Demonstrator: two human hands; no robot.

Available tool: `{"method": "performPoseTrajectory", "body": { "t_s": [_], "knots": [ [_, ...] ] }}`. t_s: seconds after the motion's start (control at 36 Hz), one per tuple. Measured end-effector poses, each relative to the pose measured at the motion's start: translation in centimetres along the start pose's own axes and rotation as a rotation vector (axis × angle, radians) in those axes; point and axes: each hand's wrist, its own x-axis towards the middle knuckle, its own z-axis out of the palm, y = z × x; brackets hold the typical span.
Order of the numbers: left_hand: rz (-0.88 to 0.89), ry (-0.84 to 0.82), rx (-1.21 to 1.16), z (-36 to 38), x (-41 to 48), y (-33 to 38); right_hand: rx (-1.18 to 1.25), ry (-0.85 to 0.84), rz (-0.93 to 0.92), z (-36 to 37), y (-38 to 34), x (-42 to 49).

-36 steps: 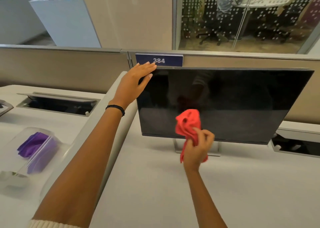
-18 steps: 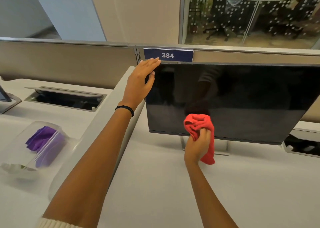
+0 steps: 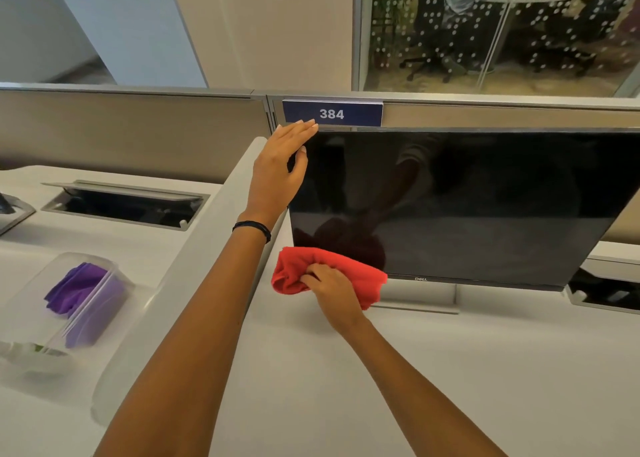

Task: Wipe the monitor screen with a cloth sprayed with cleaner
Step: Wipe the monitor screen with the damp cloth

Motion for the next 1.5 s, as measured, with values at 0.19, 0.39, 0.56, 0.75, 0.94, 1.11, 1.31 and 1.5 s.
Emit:
{"method": "performPoseTrajectory", "body": {
  "t_s": [0.19, 0.39, 0.56, 0.75, 0.94, 1.11, 1.31, 1.5],
  "knots": [
    [-0.007, 0.016, -0.009, -0.1, -0.1, 0.2, 0.053, 0.236, -0.041, -4.7, -0.7, 2.5],
    [-0.017, 0.028, -0.01, 0.0, 0.0, 0.3, -0.053, 0.533, 0.067, -10.5, 2.6, 3.9],
    [-0.023, 0.033, -0.024, 0.1, 0.0, 0.4, -0.231, 0.501, 0.008, -9.9, 5.2, 1.9],
    [-0.07, 0.03, -0.011, 0.2, 0.1, 0.7, -0.21, 0.262, 0.054, -8.2, 6.6, -2.5],
    [-0.116, 0.071, -0.005, 0.6, -0.1, 1.4, -0.195, 0.047, 0.154, -8.4, 8.4, -7.1],
    [-0.141, 0.138, 0.077, 1.5, 0.3, 2.5, -0.16, -0.034, 0.397, -10.5, 9.6, -9.7],
    [-0.054, 0.104, 0.112, 4.2, 1.4, 5.7, -0.172, 0.457, 0.411, -16.7, 11.2, -9.8],
    [0.073, -0.027, 0.057, 6.5, 2.1, 9.0, -0.156, 0.802, 0.309, -21.6, 10.8, -3.9]
  ]
}}
